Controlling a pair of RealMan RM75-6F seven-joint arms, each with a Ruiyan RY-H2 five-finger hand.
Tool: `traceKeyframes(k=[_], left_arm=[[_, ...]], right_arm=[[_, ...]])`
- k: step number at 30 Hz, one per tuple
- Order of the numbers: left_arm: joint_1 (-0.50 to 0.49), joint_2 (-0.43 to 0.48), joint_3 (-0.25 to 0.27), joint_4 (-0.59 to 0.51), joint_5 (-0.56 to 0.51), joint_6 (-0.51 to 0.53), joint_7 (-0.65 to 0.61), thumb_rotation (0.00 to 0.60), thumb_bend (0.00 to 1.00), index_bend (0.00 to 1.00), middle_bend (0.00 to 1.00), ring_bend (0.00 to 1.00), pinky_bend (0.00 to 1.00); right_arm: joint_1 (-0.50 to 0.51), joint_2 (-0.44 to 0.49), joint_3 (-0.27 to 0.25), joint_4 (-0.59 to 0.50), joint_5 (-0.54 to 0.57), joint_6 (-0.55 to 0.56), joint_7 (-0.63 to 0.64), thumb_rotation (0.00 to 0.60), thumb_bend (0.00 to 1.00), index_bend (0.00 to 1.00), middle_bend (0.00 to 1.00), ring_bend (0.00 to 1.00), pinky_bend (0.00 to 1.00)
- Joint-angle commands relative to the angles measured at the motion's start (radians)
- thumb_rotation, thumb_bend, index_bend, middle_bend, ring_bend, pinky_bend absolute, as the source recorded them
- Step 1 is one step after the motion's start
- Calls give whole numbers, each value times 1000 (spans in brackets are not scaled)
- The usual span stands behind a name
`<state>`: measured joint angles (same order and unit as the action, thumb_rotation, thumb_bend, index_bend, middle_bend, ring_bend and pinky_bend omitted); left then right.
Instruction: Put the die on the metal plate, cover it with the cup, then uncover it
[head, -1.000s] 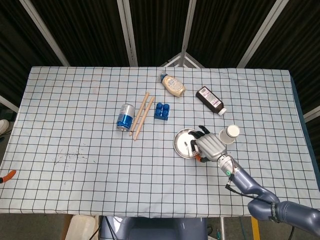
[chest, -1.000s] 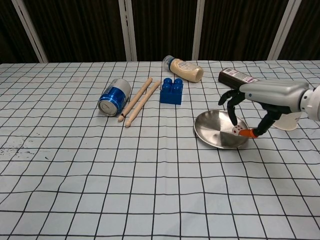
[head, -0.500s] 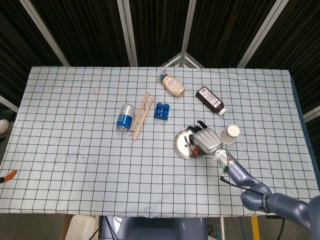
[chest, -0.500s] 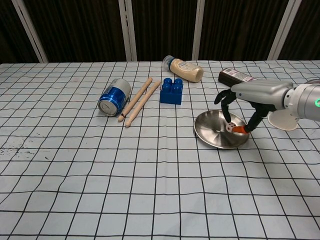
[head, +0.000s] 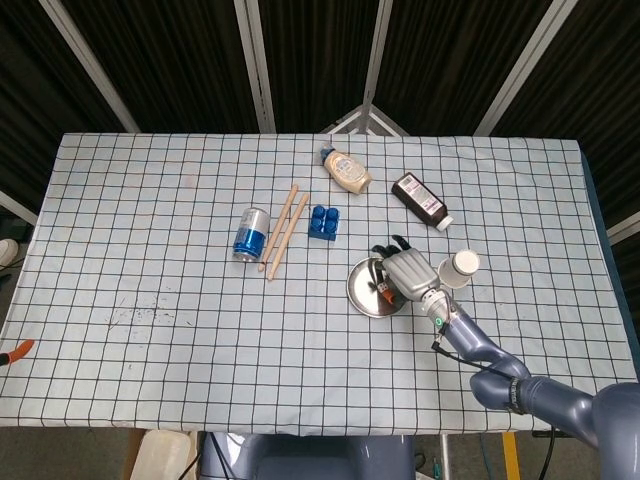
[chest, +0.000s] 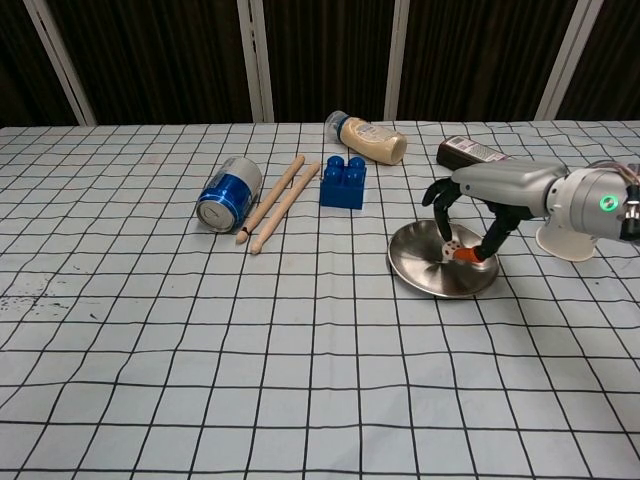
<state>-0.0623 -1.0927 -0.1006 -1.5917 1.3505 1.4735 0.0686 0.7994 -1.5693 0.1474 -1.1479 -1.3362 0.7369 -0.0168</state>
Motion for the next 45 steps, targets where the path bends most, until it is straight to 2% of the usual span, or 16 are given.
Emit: traceKeyframes(k=[1, 4, 7, 13, 20, 27, 32, 38, 45], left_arm=[[-1, 0, -2, 0, -2, -1, 0, 600, 129, 131, 0, 0, 63], [-2, -1, 0, -1, 0, -3, 2, 600, 129, 131, 0, 0, 63], [-3, -1, 0, 0, 1, -3, 2, 600, 129, 131, 0, 0, 63], [-3, -3, 2, 0, 3, -3, 5, 600, 130, 131, 0, 0, 63], [-5, -2, 3, -2, 6, -4, 1, 600, 130, 132, 0, 0, 63], [-1, 0, 8, -5, 17, 2, 0, 600, 130, 132, 0, 0, 63], [2, 2, 5, -5, 5, 3, -2, 600, 130, 142, 0, 0, 63], [3, 1, 6, -9, 6, 7, 8, 600, 130, 143, 0, 0, 63], [1, -3, 5, -9, 2, 4, 18, 600, 130, 143, 0, 0, 63]], right_arm=[[2, 0, 1, 0, 18, -8, -15, 600, 191, 190, 182, 210, 61], [0, 0, 4, -5, 38, -6, -33, 600, 73, 103, 182, 204, 61], [-4, 5, 4, -21, 45, 4, -51, 600, 26, 65, 181, 203, 61], [-8, 41, 10, -83, 61, 26, -94, 600, 19, 48, 176, 201, 61], [-35, 162, 25, -217, 94, 92, -198, 600, 20, 50, 173, 181, 61], [-52, 256, 39, -286, 156, 114, -262, 600, 19, 137, 174, 180, 61], [-73, 313, 16, -295, 196, 91, -275, 600, 19, 203, 174, 190, 61], [-93, 315, -8, -261, 203, 72, -232, 600, 35, 253, 175, 203, 61], [-98, 299, -16, -207, 165, 66, -171, 600, 110, 287, 204, 227, 61]])
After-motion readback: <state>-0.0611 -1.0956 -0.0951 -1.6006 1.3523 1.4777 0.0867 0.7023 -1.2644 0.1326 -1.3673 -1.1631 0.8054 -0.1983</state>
